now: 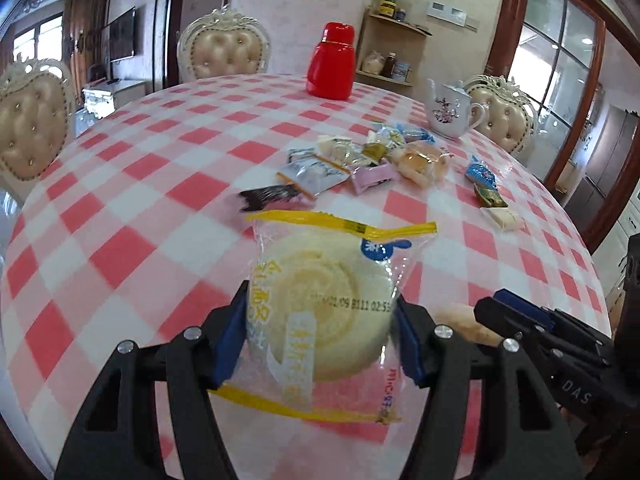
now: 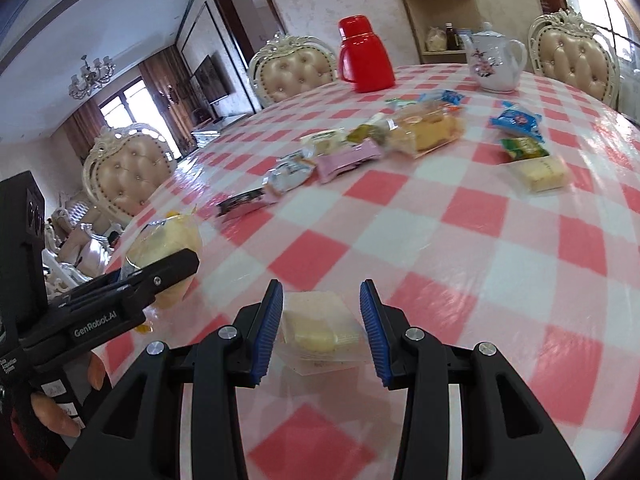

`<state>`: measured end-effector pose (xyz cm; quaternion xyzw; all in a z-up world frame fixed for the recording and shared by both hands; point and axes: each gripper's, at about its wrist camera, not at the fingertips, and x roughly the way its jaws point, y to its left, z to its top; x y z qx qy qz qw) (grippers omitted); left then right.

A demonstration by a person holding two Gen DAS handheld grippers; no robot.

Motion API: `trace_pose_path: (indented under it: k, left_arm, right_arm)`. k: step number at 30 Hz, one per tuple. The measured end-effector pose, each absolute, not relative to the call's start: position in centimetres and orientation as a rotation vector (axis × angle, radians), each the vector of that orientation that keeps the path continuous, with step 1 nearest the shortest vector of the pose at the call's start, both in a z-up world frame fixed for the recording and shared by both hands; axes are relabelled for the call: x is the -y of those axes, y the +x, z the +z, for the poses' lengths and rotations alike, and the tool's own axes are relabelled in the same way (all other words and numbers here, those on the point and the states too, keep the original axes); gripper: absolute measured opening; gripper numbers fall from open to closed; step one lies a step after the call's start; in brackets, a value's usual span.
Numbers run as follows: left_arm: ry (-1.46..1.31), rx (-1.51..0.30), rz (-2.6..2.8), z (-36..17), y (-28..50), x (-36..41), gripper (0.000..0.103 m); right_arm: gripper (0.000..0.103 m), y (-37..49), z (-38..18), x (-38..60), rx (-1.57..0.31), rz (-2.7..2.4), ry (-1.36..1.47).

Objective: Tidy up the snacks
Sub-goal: 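Carry both snacks to the purple-rimmed bin and open both tools to drop them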

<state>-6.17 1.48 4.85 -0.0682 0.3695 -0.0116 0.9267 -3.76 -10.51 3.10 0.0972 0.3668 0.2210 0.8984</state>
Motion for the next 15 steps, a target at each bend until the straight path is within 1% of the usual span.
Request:
trace_pose_path:
  k: [9,15]
  left_arm:
    - [-0.131,-0.770,0.019,5.2,-11.1,-4.8,0.064]
    - [-0.134,-0.769,0.054,5.5,-14.9,-8.3,0.064]
  right_arm:
    - [0.040,-6.6,3.3,6.6,-0.768,0.513,0.157]
    - [0.040,-8.4,3.3,3.5,-0.780,0.561,0.113]
